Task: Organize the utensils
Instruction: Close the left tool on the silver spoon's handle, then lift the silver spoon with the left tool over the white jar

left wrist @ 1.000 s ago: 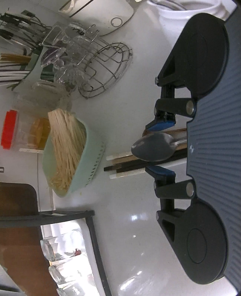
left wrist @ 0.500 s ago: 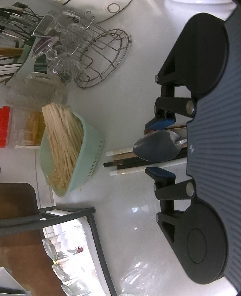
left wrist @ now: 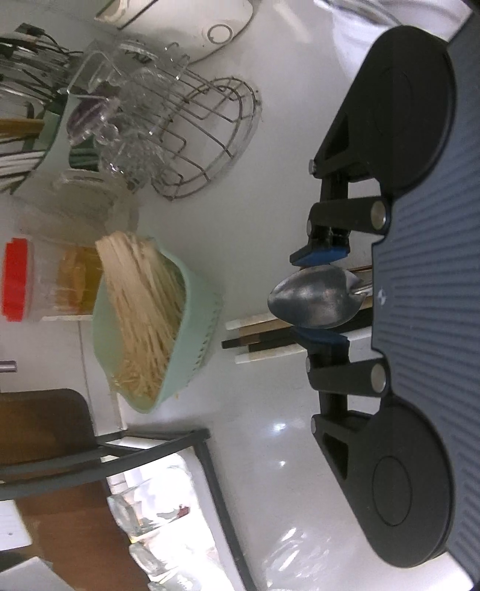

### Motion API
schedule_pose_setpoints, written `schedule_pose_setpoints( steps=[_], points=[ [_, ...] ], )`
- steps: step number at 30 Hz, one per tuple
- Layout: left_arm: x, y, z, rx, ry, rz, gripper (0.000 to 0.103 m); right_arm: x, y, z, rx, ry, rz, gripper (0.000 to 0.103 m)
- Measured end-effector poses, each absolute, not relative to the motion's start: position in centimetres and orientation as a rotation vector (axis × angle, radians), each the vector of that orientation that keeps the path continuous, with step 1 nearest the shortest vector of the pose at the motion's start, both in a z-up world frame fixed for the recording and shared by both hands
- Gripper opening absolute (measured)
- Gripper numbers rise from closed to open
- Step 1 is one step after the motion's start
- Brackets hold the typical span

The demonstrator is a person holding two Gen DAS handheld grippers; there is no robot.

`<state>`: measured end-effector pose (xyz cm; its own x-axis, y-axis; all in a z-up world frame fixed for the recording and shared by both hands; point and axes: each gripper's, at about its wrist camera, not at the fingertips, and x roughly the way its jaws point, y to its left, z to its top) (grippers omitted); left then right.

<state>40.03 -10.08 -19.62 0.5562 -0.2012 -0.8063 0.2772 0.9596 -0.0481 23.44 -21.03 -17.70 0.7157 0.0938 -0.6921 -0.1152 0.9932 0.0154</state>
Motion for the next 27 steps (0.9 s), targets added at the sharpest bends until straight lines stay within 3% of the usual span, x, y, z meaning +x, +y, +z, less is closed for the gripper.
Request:
schedule_pose_setpoints(
  steps=[27],
  points=[
    [35.1, -8.6, -11.7, 0.114, 0.899, -0.419, 0.040, 24.3, -19.0, -17.8, 0.016, 0.768, -0.015, 0.091]
  ],
)
